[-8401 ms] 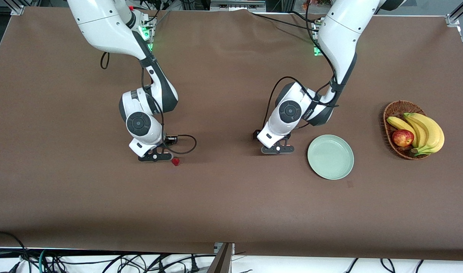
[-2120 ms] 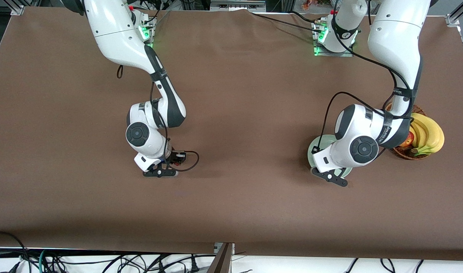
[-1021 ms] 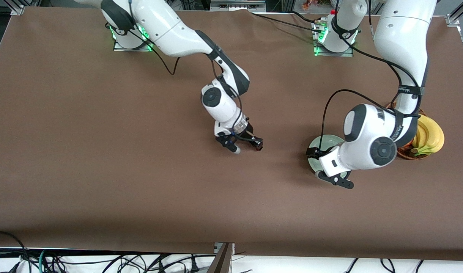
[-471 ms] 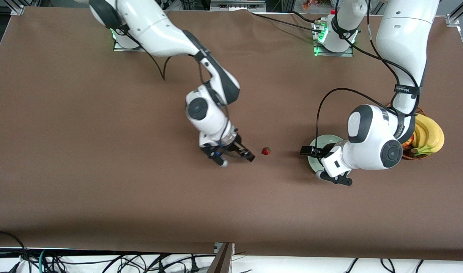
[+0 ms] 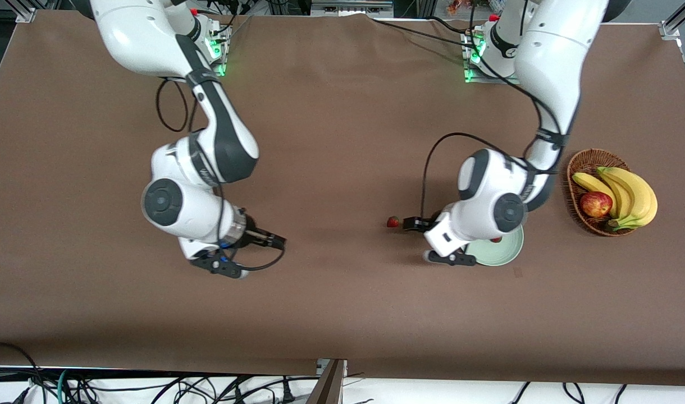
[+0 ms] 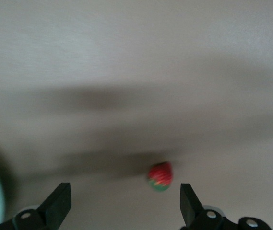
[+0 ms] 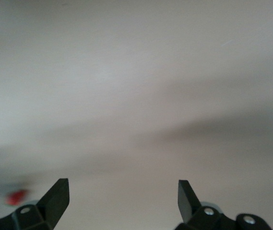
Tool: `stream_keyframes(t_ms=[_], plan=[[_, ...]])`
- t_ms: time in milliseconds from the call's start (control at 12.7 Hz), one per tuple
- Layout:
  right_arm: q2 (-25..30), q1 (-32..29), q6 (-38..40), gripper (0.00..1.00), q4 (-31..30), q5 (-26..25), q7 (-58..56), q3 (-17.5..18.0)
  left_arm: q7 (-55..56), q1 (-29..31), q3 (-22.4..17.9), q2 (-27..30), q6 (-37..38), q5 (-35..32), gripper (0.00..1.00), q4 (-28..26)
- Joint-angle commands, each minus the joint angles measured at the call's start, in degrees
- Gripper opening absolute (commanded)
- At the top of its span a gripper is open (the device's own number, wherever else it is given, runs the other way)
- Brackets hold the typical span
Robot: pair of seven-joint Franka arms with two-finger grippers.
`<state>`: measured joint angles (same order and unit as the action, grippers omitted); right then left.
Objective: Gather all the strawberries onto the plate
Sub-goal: 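Grasp the third strawberry with the left gripper while the right gripper withdraws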
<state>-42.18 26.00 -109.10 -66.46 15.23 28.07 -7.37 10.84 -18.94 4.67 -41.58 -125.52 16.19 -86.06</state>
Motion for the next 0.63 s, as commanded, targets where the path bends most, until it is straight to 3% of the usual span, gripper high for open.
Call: stream_keyframes(t_ms=[0,157,393,550], plan=[[10.24,1.24,2.66,1.0,-9.71,-2.84,-5.81,-2.55,11.18,-5.56,-0.8,-2.62,-5.33,-6.49,1.0,0.02],[18.5,1.15,5.03,1.0,-16.13,-2.84,-8.02,-4.4,16.99,-7.76,-0.81,-3.77,-6.32,-12.56,1.0,-0.07],[27.91,1.24,15.38,1.0,-17.83,-4.6,-13.46,-8.7,18.78,-8.92,-0.81,-3.77,-7.37,-13.63,1.0,-1.91],[31.27,1.24,18.82,1.0,-17.92,-4.69,-17.59,-11.34,18.86,-9.09,-0.81,-3.77,-7.37,-16.61,0.74,-2.0]])
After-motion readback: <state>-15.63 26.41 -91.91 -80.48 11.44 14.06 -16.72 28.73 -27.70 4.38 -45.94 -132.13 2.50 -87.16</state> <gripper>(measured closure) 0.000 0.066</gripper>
